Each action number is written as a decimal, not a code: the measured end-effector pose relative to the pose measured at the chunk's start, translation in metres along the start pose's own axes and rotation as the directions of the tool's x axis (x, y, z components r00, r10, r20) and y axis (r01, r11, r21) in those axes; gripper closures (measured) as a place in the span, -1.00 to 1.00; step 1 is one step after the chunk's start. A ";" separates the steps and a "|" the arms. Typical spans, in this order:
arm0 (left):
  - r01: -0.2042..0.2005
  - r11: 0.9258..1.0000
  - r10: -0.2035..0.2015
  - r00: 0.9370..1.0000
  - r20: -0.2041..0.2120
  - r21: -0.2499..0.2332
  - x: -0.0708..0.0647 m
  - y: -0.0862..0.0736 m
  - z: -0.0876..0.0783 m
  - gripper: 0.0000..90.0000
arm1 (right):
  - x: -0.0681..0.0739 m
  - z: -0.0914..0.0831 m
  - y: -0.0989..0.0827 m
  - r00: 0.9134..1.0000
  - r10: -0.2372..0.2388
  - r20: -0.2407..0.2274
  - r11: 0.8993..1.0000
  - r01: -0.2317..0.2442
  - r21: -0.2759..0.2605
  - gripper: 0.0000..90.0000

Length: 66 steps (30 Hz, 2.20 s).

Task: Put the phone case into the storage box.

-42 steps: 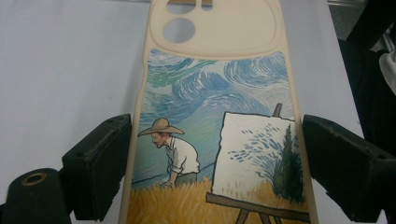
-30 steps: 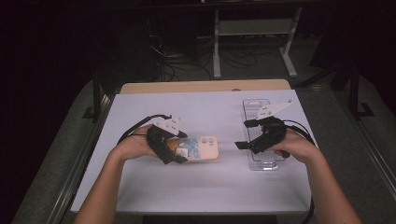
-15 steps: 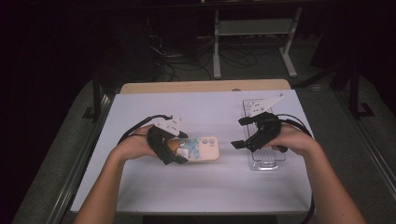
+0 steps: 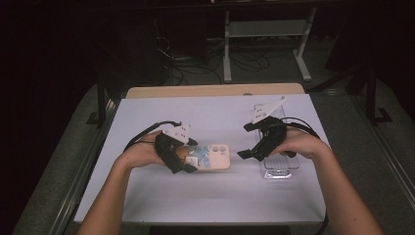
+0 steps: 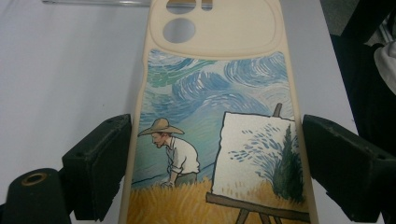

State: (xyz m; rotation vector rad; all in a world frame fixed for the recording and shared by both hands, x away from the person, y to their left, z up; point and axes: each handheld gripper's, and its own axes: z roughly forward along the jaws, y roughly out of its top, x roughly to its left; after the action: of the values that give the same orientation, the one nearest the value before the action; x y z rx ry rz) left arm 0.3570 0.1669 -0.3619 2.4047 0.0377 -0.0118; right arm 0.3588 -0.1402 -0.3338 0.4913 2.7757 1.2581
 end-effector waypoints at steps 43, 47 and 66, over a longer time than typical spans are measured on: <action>-0.008 1.000 0.008 1.000 0.020 0.002 -0.006 0.007 0.004 -0.75 | 0.024 0.050 0.037 0.980 -0.157 -0.123 0.982 0.168 0.087 -1.00; -0.018 1.000 0.018 1.000 0.021 0.010 -0.006 0.007 0.003 -0.75 | 0.028 0.055 0.039 0.979 -0.155 -0.131 0.980 0.169 0.109 -1.00; -0.031 0.999 0.030 0.999 0.020 0.024 -0.007 0.009 0.004 -0.75 | 0.037 0.077 0.045 0.967 -0.212 -0.142 0.961 0.232 0.150 -1.00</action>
State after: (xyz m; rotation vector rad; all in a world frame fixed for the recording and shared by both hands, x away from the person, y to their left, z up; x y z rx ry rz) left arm 0.3505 0.1572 -0.3585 2.4291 -0.0080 -0.0218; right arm 0.3498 -0.0452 -0.3494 0.1036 2.9523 1.0493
